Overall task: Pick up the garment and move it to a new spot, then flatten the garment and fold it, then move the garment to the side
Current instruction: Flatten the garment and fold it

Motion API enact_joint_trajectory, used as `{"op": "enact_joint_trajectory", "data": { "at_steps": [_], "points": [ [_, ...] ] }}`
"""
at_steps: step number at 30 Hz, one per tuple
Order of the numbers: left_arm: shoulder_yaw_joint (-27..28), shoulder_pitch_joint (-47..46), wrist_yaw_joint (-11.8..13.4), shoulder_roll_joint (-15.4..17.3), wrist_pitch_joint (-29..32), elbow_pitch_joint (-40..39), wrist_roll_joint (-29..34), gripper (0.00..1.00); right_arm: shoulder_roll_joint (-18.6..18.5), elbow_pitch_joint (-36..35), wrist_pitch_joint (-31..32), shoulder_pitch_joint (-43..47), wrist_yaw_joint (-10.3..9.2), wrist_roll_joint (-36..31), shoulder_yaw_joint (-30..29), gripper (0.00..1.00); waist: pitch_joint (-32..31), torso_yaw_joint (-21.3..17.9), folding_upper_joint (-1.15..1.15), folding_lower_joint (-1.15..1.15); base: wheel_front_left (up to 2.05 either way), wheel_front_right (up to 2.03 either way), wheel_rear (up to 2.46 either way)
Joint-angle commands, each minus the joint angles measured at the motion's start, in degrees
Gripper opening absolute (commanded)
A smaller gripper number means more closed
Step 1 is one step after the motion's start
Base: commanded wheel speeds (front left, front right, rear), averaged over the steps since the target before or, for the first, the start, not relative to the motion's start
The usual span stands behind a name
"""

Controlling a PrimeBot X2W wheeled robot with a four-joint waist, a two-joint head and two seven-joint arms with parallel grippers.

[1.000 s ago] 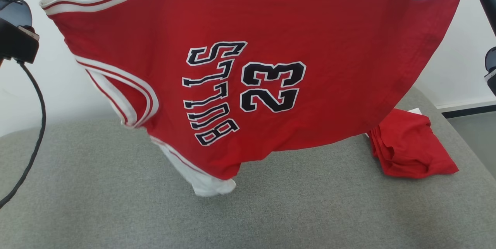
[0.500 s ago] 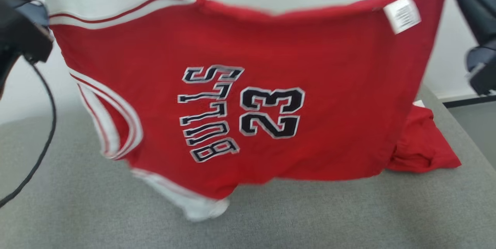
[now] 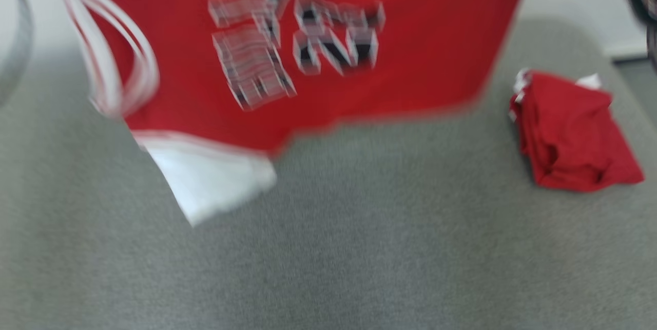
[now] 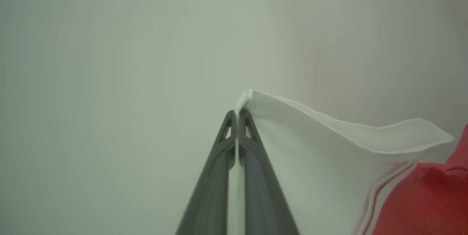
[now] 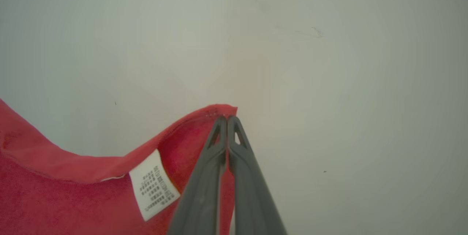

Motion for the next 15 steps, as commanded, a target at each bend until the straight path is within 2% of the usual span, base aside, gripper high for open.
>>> {"op": "enact_joint_trajectory", "data": {
  "at_steps": [1,2,4,6,8,10,15],
  "points": [
    [-0.5,-5.0,0.1,0.8,-5.2,3.6,3.6,0.00,3.0,3.3,-3.3,-5.0,-0.15,-4.2,-1.6,0.00,14.7,-1.0,-0.01,-0.02,0.00,0.00,0.00],
    [-0.3,-8.0,0.2,0.9,-9.1,6.1,5.7,0.00,4.4,5.6,-6.1,-7.8,-0.15,-7.4,-2.8,0.00,16.5,-1.4,-0.01,-0.02,0.00,0.00,0.00],
    [1.0,-13.9,1.9,0.5,-16.6,9.8,9.8,0.00,6.9,9.6,-13.6,-13.3,-0.15,-14.6,-7.3,0.00,20.5,-2.4,-0.01,-0.02,0.00,0.00,0.00],
    [2.4,-17.8,3.2,-0.3,-19.2,11.3,12.8,0.00,9.8,13.4,-20.6,-16.7,-0.15,-21.2,-13.1,0.00,23.8,-2.8,-0.01,-0.02,0.00,0.00,0.00],
    [6.6,-21.7,3.3,-0.8,-19.5,7.9,14.8,0.00,13.1,16.1,-24.7,-18.8,-0.15,-26.9,-18.0,0.00,27.2,-2.8,-0.01,-0.02,0.00,0.00,0.00],
    [10.9,-19.1,2.4,-1.1,-19.5,4.0,16.2,0.00,15.6,17.3,-26.4,-19.3,-0.15,-30.7,-21.8,0.00,29.9,-2.0,-0.01,-0.02,0.00,0.00,0.00],
    [18.5,-8.0,0.3,-2.9,-19.5,-2.6,17.3,0.00,18.3,20.5,-27.6,-14.9,-0.15,-36.2,-25.8,0.00,33.4,0.6,-0.01,-0.02,0.00,0.00,0.00]
  ]
}}
